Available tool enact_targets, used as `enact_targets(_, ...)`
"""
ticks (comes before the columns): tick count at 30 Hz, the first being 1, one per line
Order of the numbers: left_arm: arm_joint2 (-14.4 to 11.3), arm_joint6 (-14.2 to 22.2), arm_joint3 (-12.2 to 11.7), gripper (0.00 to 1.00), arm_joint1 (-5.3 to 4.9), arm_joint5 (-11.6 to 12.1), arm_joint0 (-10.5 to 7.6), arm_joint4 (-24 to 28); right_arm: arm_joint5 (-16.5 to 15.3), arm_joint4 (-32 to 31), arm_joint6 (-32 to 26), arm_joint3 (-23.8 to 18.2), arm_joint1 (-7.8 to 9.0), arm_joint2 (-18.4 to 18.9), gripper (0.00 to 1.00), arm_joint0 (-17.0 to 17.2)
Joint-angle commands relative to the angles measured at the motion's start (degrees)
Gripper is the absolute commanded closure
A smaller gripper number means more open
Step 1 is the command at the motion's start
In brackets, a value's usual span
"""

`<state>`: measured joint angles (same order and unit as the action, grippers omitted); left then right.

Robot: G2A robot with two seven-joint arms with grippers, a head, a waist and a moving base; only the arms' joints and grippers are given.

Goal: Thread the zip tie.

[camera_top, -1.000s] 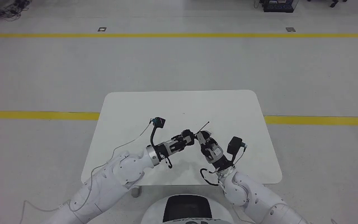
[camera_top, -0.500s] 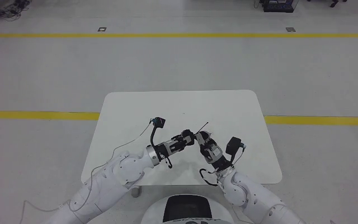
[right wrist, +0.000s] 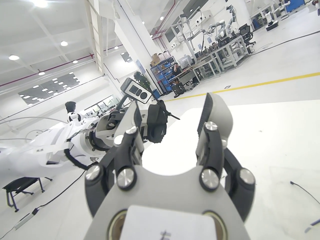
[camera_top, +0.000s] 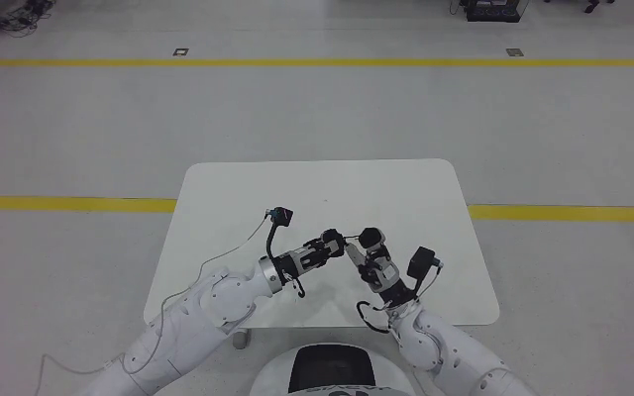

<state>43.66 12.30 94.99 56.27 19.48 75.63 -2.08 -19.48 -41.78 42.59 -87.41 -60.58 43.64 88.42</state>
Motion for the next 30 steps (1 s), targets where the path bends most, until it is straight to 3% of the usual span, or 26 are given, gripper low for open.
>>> enact_targets(1, 0.0, 0.0, 0.0, 1.0, 0.0, 0.0, 0.0, 0.0, 0.0, 0.78, 0.21, -0.87, 0.57, -0.11, 0.0, 0.5)
enact_targets(3, 0.0, 0.0, 0.0, 1.0, 0.0, 0.0, 0.0, 0.0, 0.0, 2.24, -0.3, -1.93, 1.28, -0.58, 0.0, 0.77)
enact_targets(14, 0.0, 0.0, 0.0, 1.0, 0.0, 0.0, 0.0, 0.0, 0.19, 2.46, -0.77, -1.9, 1.27, -0.16, 0.0, 0.76)
enact_targets(17, 0.61, 0.64, -0.32, 1.0, 0.03, 0.0, 0.35, 2.74, 0.0, 7.08, -3.75, -4.59, 1.89, 0.16, 0.0, 1.75)
enact_targets(20, 2.28, 3.67, -0.02, 1.0, -0.31, 0.0, 1.04, 7.34, 0.0, 12.61, -9.94, -7.94, 4.06, 0.33, 0.0, 2.42)
enact_targets(24, 5.06, 12.62, 0.98, 1.0, -0.77, 0.0, 1.99, 16.72, 0.0, 21.83, -17.2, -12.59, 7.54, 1.65, 0.0, 3.08)
enact_targets(30, 8.81, 21.82, 0.66, 1.0, -0.54, 0.0, 3.06, 22.45, 0.0, 36.43, -31.61, -17.04, 11.41, 4.59, 0.0, 2.91)
